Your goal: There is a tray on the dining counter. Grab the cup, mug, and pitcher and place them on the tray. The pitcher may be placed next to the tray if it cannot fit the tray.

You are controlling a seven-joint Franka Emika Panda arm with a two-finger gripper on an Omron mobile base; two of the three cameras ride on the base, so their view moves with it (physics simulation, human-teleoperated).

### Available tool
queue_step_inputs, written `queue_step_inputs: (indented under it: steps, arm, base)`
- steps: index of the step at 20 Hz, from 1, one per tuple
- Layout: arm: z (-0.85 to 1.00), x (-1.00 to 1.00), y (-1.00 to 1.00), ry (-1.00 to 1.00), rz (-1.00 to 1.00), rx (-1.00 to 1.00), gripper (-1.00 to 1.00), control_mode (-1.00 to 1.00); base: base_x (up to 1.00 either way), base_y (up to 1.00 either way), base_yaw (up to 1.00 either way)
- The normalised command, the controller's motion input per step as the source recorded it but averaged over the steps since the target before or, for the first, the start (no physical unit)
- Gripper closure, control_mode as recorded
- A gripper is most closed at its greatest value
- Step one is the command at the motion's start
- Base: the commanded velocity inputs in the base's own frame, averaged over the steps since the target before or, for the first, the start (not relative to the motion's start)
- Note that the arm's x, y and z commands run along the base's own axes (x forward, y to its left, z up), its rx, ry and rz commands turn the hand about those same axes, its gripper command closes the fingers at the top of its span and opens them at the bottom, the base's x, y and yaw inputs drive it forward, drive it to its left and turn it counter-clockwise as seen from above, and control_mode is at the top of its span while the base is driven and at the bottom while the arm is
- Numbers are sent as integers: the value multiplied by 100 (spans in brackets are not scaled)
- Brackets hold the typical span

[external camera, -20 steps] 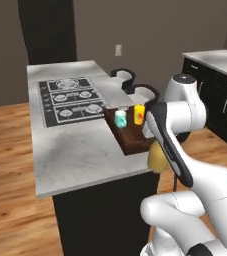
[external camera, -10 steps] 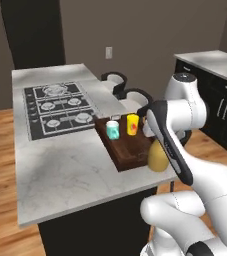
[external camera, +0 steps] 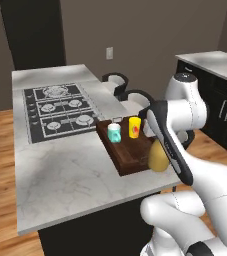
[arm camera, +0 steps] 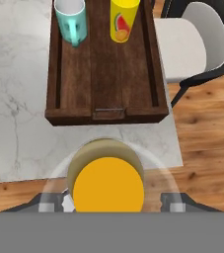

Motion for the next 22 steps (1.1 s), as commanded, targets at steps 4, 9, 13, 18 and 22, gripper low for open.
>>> queue_step_inputs:
  steps: [4, 9, 13, 18, 22]
  arm:
    - [5, 3, 0, 0, 0, 6, 100, -100]
    - [28, -22, 0, 0, -2, 10, 100, -100]
    - [58, -6, 1, -1, -6, 6, 100, -100]
    - [41, 17, 8, -2, -8, 0, 100, -100]
    - [7, 24, 12, 0, -12, 0, 100, -100]
  base:
    - [15, 0, 0]
    - [0, 0, 0]
    - [0, 0, 0]
    - [0, 0, 0]
    - [0, 0, 0]
